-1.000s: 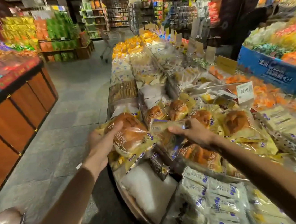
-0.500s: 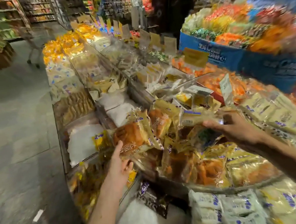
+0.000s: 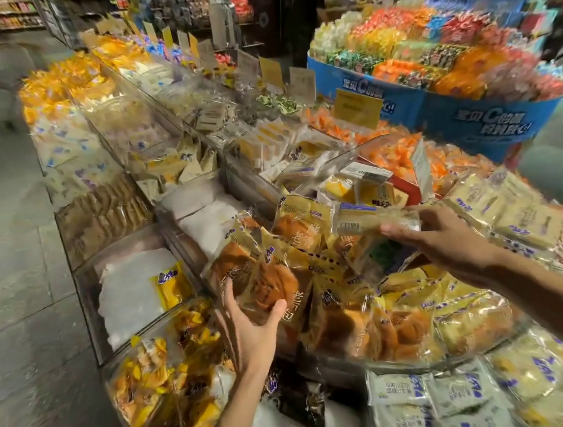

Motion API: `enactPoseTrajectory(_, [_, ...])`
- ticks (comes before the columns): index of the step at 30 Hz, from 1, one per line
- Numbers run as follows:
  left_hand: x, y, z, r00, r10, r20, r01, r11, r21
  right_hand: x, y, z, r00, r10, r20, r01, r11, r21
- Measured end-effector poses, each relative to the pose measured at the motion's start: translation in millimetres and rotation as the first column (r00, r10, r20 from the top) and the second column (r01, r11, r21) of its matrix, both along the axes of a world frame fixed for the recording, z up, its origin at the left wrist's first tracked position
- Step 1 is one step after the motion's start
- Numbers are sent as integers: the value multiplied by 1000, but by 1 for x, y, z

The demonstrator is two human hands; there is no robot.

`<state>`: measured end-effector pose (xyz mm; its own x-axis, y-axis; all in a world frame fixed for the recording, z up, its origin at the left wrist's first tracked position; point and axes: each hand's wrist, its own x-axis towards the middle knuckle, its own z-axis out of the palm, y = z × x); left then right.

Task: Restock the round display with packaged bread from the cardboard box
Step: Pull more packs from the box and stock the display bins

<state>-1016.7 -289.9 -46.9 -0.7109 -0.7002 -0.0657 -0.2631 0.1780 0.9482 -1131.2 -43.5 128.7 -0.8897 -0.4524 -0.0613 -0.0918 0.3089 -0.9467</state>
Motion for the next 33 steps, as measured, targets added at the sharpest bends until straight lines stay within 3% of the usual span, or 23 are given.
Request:
enactPoseTrajectory(2, [2,-6,-3,995,-98,5,96,968,-233,-1,-3,-2,1000,-7,-1,7,1000,8])
enactPoseTrajectory(4, [3,-10,-4,982,-158,99,182,926,-330,0,-6,-2,1000,-5,2,5,1000,22])
enactPoseTrajectory(9, [10,-24,-4,883,-268,384,385,883,-268,11,-17,5,999,46,12,-46,999,12])
enactPoseTrajectory(14, [8,-38,6,770,-418,482,542,827,-148,24,-26,9,997,76,30,-76,997,14])
enactPoseTrajectory(25, [12,-41,15,890,-350,293,398,909,-124,38,-23,11,997,60,47,-61,998,29])
enactPoseTrajectory(29, [12,-32,47,976,-216,-36,208,964,-168,40,-20,10,995,81,61,-81,997,2])
enactPoseTrajectory(31, [5,-23,85,933,-320,-163,294,942,-164,38,-18,12,991,110,73,-112,994,16])
enactPoseTrajectory(33, [-2,-12,121,811,-547,-207,497,831,-248,37,-16,16,985,150,84,-153,987,40])
